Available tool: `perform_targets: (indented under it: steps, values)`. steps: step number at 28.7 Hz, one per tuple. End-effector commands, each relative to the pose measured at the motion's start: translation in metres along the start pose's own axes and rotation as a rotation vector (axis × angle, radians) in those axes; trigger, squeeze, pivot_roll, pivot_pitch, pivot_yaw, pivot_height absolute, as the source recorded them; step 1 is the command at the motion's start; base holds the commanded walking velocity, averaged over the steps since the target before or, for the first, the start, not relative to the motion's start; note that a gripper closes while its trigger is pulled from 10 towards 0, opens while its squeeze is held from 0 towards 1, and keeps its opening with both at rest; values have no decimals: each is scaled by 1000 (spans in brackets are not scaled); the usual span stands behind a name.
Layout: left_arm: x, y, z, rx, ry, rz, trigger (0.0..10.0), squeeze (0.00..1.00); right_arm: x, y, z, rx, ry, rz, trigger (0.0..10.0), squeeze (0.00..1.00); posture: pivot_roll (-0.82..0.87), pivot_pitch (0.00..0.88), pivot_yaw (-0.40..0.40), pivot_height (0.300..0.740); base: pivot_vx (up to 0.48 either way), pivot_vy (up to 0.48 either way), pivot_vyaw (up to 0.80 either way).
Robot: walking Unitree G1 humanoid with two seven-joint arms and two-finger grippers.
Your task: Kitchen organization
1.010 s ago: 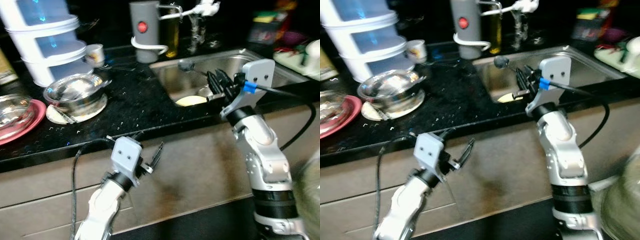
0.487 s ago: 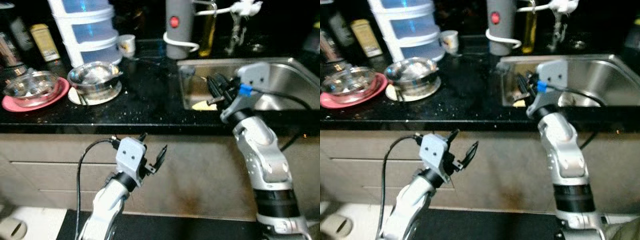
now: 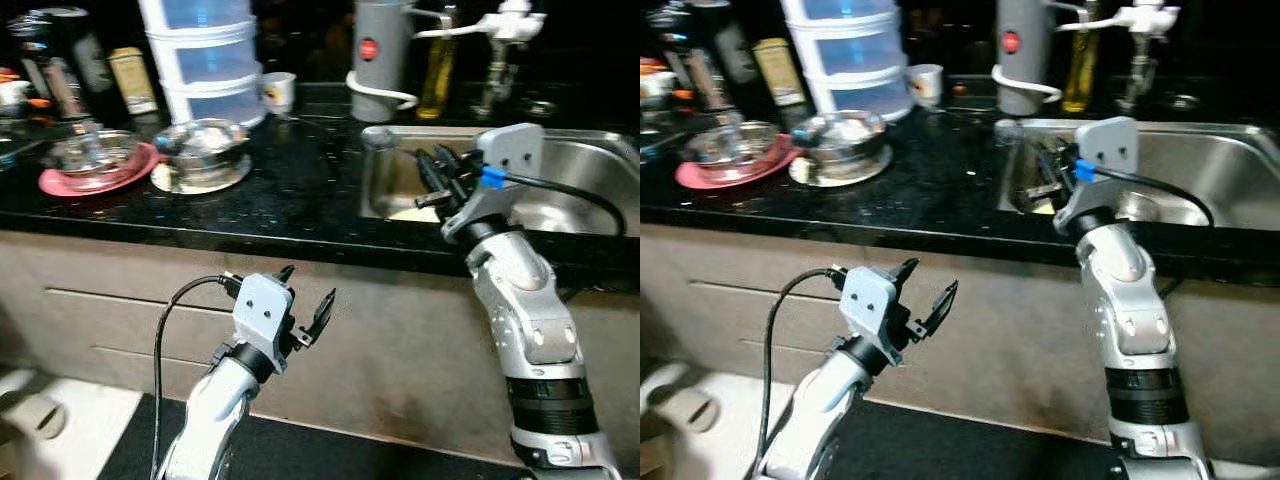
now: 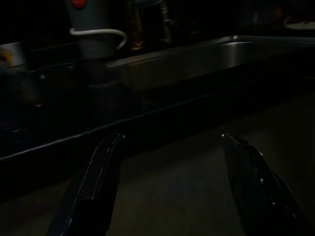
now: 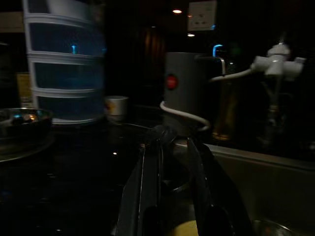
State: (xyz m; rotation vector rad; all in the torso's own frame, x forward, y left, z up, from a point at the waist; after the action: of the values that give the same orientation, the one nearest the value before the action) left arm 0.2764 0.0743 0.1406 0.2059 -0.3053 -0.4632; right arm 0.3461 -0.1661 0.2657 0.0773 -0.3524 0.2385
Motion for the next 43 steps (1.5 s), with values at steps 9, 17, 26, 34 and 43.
perform_targets:
  steps: [9, 17, 26, 34, 43]
  values:
    - [-2, 0, -6, 13, 26, -21, 10000, 0, 2, 7, 2, 23, -30, 14, 10000, 0, -36, 0, -8, 740, 0, 0, 0]
    - [-2, 0, -6, 12, 27, -30, 10000, 0, 2, 6, 4, 36, -44, 6, 10000, 0, -34, 0, -8, 740, 256, 0, 0]
    - [-2, -2, -6, 13, 27, -40, 10000, 0, 2, 6, 6, 44, -54, 4, 10000, 0, -33, 0, -8, 740, 290, 0, 0]
    - [-1, -2, -6, 10, 25, -48, 10000, 0, 3, 6, 6, 40, -54, 3, 10000, 0, -36, 0, -6, 740, 313, 0, 0]
    - [0, -6, 3, 49, -24, -83, 10000, 0, 3, 5, 6, 46, -57, -9, 10000, 0, -35, 0, -9, 740, 328, 0, 0]
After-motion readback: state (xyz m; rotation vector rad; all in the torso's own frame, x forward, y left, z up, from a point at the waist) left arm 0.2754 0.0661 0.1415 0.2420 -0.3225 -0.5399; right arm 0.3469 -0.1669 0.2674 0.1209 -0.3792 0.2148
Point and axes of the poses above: a point about 5 cm out from each wrist's last joint towards the gripper, its own x axis pointing out of the wrist towards the gripper, its own z axis along the axis of the wrist's last joint, y = z × x, the point moved 2 cm from there along x, pointing out of the wrist towards the gripper, and after that the axes turned 10 degrees about x, right-handed, at the moved point
